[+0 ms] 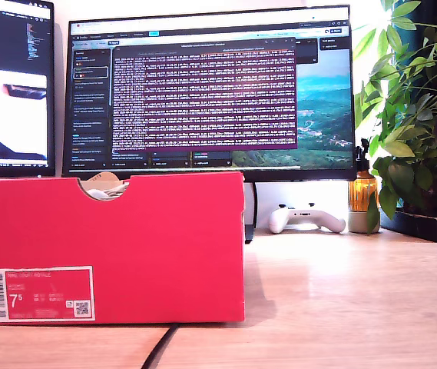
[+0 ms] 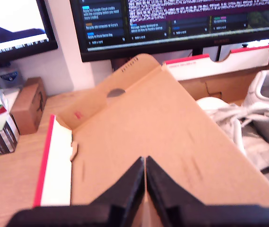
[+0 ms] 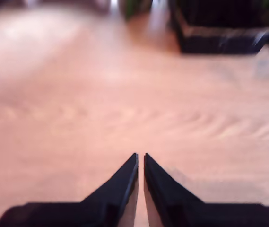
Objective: Pack the white shoes by picking the first shoe and placing it inside the red shoebox, left side, then picking and rotating the second shoe and placing it in the shoebox
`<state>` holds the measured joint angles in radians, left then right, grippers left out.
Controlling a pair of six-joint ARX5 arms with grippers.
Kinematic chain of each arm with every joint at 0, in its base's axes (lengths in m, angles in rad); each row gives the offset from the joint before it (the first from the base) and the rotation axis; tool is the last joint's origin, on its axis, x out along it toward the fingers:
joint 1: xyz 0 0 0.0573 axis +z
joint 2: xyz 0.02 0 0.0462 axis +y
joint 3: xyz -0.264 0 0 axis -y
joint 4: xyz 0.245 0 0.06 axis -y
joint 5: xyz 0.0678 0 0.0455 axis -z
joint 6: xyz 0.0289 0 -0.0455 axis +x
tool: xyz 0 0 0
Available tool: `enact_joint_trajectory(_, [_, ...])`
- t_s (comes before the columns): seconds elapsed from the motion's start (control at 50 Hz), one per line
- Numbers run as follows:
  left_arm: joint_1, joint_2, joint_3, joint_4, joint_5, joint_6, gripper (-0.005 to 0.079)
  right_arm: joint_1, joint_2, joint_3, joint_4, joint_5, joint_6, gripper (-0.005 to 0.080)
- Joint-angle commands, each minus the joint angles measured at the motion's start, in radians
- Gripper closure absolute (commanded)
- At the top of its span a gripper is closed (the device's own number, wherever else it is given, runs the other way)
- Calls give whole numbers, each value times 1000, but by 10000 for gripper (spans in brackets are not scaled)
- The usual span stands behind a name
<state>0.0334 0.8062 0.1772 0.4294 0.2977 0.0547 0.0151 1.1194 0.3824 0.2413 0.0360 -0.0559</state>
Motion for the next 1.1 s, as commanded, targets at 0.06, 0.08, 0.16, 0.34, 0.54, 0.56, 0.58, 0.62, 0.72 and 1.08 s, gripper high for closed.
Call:
enact_joint_trajectory(0.06, [-4,-45,-58,21,5,-11,761,19,-111,-17,-16,6,6,762])
enact_joint_trajectory(0.08, [-4,-53,-62,20,5,-11,761,22,-126,-17,-21,13,6,762])
enact_joint_trajectory(0.16, [-7,-94,-81,21,7,-11,761,35,-189,-17,-56,42,6,762])
enact_joint_trajectory(0.34, [-10,-164,-94,-2,6,-14,761,80,-278,-18,-96,65,5,762])
enact_joint_trajectory(0.54, [-10,-212,-109,-19,8,-25,761,139,-337,-18,-154,111,6,762])
enact_joint_trajectory(0.56, [-10,-219,-113,-20,9,-29,761,148,-345,-18,-159,118,6,762])
enact_joint_trajectory(0.58, [-10,-225,-116,-20,9,-29,761,154,-353,-18,-163,121,6,762])
enact_joint_trajectory(0.62, [-10,-236,-122,-21,9,-29,761,168,-370,-18,-174,148,6,762])
enact_joint_trajectory(0.72, [-10,-257,-135,-22,9,-29,761,191,-419,-41,-171,220,9,762])
enact_joint_trajectory(1.08, [-10,-265,-137,-16,60,-29,761,189,-661,-302,-89,220,29,762])
